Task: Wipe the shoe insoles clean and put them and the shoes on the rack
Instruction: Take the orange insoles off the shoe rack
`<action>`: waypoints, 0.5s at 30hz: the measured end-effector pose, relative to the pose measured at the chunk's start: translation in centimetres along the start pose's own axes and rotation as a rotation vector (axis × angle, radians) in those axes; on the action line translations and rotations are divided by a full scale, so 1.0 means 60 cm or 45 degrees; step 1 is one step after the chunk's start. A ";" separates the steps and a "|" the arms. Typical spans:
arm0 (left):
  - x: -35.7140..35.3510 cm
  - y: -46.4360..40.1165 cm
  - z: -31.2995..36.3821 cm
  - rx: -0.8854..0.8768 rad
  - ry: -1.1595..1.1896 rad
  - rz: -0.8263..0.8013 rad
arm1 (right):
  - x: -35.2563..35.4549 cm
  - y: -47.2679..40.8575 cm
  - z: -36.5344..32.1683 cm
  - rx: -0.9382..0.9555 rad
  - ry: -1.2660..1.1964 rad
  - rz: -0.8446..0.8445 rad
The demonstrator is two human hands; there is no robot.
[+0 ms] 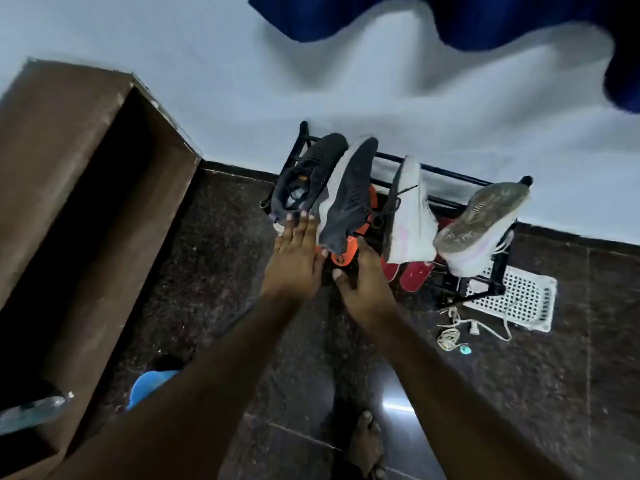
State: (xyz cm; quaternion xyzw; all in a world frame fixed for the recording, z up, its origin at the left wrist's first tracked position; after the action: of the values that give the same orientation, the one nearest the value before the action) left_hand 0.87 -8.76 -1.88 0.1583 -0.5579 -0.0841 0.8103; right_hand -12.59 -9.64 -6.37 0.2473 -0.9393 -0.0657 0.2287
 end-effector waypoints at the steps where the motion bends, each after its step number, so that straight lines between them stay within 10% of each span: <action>1: -0.015 -0.014 -0.017 -0.017 -0.047 0.002 | -0.013 -0.012 0.021 0.031 -0.029 0.016; 15: -0.012 -0.116 -0.104 0.198 -0.605 0.351 | -0.083 -0.079 0.077 -0.082 -0.979 0.016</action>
State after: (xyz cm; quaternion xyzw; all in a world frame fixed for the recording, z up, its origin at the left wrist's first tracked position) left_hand 6.69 -14.03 -6.97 0.1186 -0.7532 0.0351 0.6460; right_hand -8.83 -11.24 -13.57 0.1915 -0.9555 -0.1814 -0.1320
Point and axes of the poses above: each hand's wrist, its own y-axis away from the middle knuckle, its own x-axis out of the back of the hand, z = x × y, the point moved 9 cm from there along -y, towards the middle knuckle, and after that the axes turned 9 degrees about -z, right-handed, at the moved point
